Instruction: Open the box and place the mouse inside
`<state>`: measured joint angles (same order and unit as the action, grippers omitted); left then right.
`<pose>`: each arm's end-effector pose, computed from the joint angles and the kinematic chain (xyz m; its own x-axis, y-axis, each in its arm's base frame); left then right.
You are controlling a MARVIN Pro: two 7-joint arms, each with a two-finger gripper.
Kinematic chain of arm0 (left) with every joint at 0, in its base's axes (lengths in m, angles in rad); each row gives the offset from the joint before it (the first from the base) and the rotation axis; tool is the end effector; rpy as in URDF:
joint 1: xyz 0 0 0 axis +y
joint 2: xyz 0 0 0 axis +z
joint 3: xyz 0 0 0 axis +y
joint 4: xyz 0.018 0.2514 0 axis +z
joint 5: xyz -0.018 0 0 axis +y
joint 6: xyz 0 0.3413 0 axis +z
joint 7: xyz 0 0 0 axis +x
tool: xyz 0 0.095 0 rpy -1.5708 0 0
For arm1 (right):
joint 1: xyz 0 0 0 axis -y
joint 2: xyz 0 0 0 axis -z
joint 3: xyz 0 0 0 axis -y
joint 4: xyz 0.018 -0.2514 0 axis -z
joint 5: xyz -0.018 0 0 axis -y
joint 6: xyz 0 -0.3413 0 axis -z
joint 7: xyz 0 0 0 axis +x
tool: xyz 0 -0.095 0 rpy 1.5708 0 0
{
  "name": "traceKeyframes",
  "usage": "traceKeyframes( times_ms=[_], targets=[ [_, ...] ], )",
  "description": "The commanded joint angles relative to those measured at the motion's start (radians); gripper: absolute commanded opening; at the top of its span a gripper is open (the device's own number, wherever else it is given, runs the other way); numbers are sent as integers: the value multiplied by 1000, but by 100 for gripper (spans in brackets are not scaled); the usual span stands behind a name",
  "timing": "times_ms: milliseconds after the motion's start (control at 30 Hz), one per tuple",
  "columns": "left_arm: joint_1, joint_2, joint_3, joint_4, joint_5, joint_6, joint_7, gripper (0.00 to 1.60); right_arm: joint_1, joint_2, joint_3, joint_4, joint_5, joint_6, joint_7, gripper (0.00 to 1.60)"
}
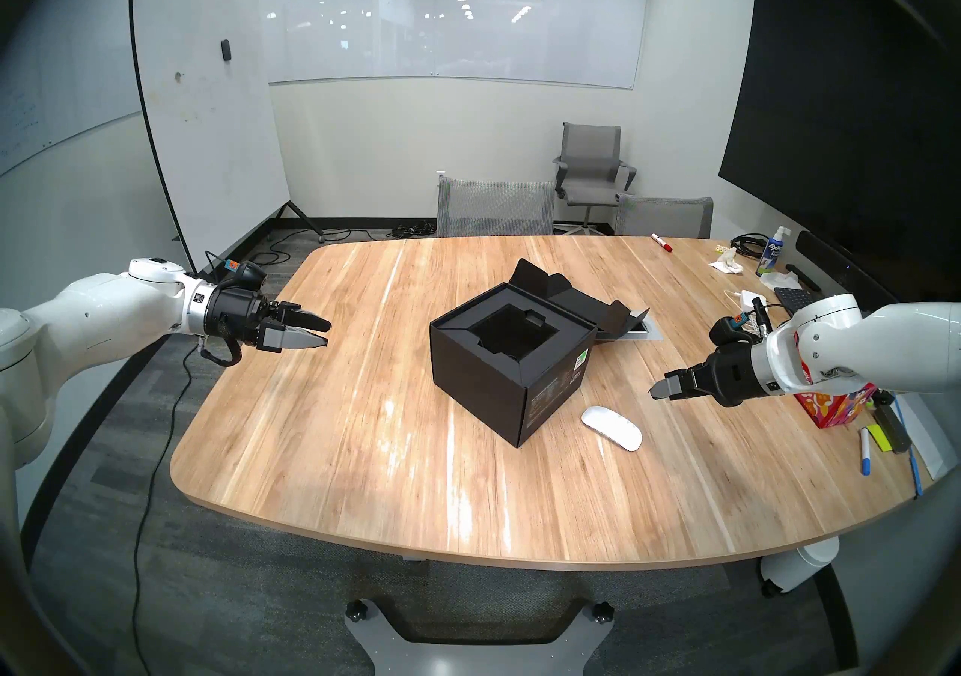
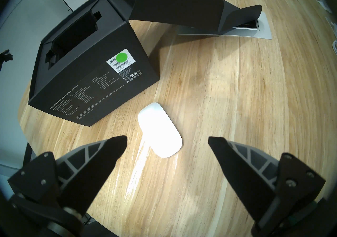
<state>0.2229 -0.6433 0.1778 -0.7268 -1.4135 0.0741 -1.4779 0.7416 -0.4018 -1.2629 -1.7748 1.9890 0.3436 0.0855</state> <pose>0.4891 0.1909 -0.1821 0.4428 -0.2412 0.8635 -0.8782 -0.3107 0.3635 0.4081 -0.1066 -0.2041 0.8146 0.0871 0.5734 0.2802 -0.9248 -0.2575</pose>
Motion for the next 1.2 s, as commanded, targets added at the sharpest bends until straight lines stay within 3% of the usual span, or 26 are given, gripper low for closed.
traceKeyframes(
  times_ms=[0, 1167],
  targets=[
    [-14, 1, -7, -3, -10, 2, -6, 160, 17, 1, 7, -3, -3, -1, -2, 160],
    [-15, 1, -5, -3, -11, 1, -6, 160, 17, 1, 7, -3, -3, -1, -2, 160]
  ],
)
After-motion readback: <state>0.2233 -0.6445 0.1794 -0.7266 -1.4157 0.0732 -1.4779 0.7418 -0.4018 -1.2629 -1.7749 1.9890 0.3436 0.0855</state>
